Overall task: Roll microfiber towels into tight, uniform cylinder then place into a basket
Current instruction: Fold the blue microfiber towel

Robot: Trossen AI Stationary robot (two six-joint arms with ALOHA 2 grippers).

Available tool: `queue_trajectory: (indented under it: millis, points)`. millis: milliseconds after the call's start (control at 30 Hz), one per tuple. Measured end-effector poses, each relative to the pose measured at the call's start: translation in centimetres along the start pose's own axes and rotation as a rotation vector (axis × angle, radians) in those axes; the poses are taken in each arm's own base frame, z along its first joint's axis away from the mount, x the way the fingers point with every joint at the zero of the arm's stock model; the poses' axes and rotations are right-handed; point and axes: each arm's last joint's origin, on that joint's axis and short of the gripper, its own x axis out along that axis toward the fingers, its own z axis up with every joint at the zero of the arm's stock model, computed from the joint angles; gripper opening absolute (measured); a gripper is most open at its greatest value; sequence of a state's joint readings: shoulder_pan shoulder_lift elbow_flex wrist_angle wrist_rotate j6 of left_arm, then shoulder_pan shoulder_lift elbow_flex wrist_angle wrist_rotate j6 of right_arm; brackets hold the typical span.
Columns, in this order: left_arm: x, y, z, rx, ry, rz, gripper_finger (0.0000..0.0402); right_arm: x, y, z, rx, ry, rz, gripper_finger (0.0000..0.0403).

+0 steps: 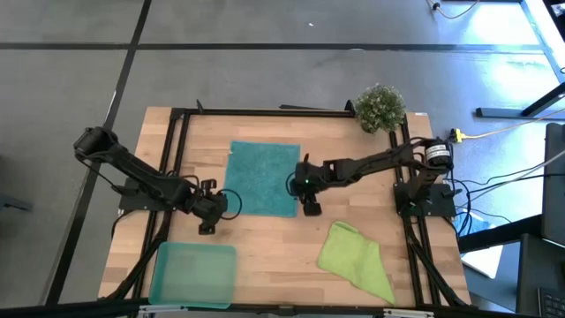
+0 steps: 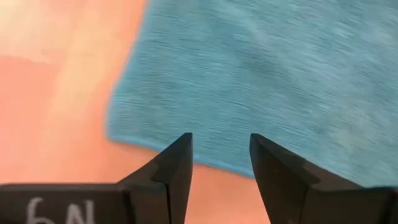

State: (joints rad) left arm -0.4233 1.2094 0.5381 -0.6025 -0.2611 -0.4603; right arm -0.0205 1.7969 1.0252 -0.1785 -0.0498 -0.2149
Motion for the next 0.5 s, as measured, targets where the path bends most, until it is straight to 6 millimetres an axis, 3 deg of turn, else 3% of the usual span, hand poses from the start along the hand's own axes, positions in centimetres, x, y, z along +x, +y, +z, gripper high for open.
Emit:
queue_trajectory:
  millis: [367,500]
  points:
    - [1.8,-0.3,-0.8,0.033,0.087,0.075,0.0052,0.3,2.0,0.3,-0.018,0.003,0.031,0.0161]
    - [2.2,-0.4,-0.7,0.038,0.095,0.088,0.0033,0.6,2.4,0.2,-0.026,0.011,0.040,0.0161]
